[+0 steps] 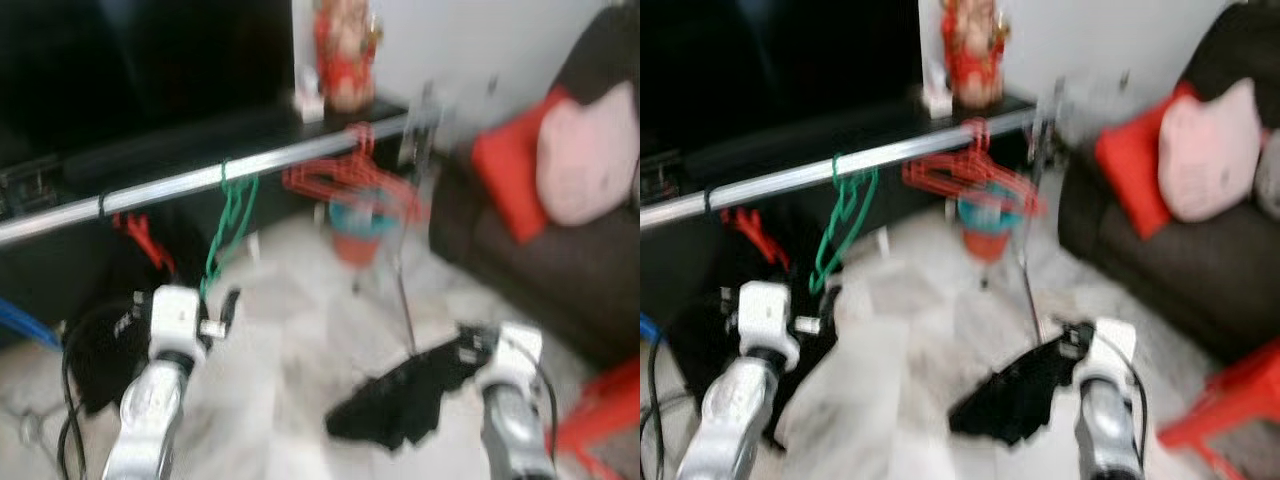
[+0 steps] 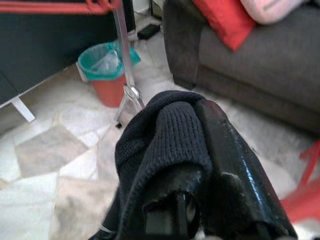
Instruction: Hang hanger
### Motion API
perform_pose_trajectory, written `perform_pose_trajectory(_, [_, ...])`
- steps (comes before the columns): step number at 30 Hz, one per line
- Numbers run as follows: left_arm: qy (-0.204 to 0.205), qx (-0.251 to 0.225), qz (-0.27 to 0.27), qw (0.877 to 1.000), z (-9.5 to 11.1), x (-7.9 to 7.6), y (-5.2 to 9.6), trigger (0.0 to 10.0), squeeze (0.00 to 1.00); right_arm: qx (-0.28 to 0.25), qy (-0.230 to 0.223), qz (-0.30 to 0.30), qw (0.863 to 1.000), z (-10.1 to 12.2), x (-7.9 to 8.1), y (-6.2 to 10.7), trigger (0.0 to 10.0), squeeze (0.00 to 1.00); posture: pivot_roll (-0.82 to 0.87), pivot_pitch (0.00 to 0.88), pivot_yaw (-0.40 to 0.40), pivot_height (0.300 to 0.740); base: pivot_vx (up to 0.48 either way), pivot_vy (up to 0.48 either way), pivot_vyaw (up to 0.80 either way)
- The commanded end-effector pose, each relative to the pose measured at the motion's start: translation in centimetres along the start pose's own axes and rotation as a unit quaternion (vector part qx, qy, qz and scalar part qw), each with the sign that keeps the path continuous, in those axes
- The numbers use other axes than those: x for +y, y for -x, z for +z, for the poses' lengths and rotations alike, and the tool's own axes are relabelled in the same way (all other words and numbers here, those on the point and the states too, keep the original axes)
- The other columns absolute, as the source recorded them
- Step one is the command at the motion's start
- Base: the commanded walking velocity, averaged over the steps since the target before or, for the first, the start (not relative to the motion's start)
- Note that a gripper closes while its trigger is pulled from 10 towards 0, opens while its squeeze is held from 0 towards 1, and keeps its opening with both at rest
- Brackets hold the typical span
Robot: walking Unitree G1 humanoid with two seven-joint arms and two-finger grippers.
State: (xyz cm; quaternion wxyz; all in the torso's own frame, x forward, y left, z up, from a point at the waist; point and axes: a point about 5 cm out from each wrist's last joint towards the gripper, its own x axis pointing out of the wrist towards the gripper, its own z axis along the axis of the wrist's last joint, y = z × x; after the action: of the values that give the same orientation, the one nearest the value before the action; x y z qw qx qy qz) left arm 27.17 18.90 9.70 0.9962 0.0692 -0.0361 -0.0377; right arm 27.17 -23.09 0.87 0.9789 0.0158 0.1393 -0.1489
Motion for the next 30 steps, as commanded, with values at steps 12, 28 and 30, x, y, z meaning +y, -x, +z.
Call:
perform_pose_trajectory(12, [-0.003, 0.001, 0.004, 1.000, 0.21, 0.46, -0.07, 10.0, 0.00, -0.014, -0.006, 0.009, 1.000, 0.71, 0.86, -0.27, 10.0, 0.00, 0.06, 0.000, -0.017, 0.740, 0.358, 0.000, 0.00])
perform_pose_trajectory(28, [-0.002, -0.004, 0.008, 1.000, 0.58, 0.53, -0.37, 10.0, 0.00, -0.014, -0.008, 0.005, 1.000, 0.84, 0.79, -0.37, 10.0, 0.00, 0.06, 0.000, -0.015, 0.740, 0.356, 0.000, 0.00])
perform_pose_trajectory(30, [0.001, -0.010, 0.006, 1.000, 0.74, 0.52, -0.39, 10.0, 0.00, -0.013, -0.009, 0.005, 1.000, 0.81, 0.83, -0.35, 10.0, 0.00, 0.05, 0.000, -0.016, 0.740, 0.142, 0.000, 0.00])
